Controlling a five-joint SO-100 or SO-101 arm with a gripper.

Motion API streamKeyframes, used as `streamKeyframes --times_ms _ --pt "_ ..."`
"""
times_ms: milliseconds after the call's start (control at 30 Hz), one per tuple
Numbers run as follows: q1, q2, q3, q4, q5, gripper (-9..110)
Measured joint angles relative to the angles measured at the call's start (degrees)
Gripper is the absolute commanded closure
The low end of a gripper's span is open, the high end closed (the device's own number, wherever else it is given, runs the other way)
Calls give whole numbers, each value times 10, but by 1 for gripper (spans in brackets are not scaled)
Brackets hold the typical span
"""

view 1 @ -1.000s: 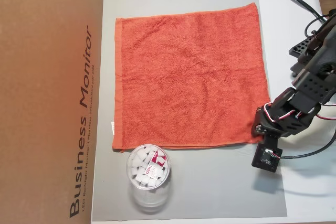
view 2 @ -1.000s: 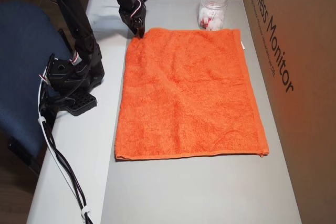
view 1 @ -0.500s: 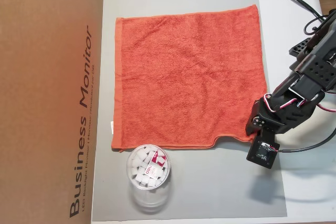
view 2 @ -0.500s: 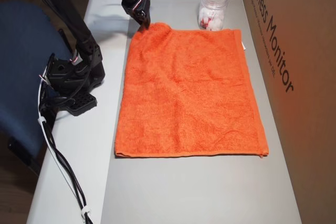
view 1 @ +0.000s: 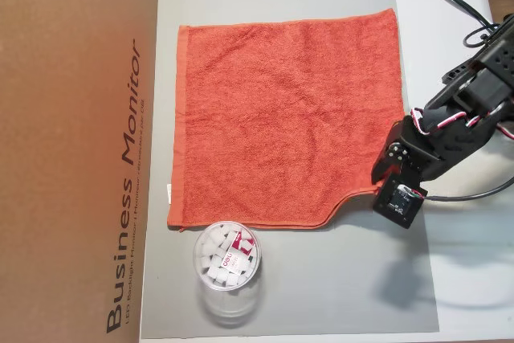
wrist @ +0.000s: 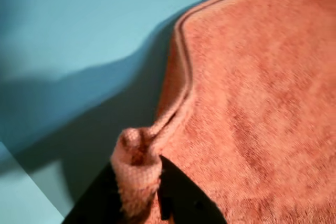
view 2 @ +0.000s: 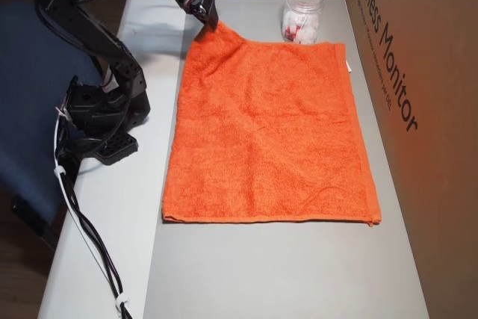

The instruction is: Fold the blanket.

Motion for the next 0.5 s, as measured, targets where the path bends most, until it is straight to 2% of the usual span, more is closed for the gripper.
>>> streamKeyframes --times_ms 500 --pt "114 78 0 26 0 102"
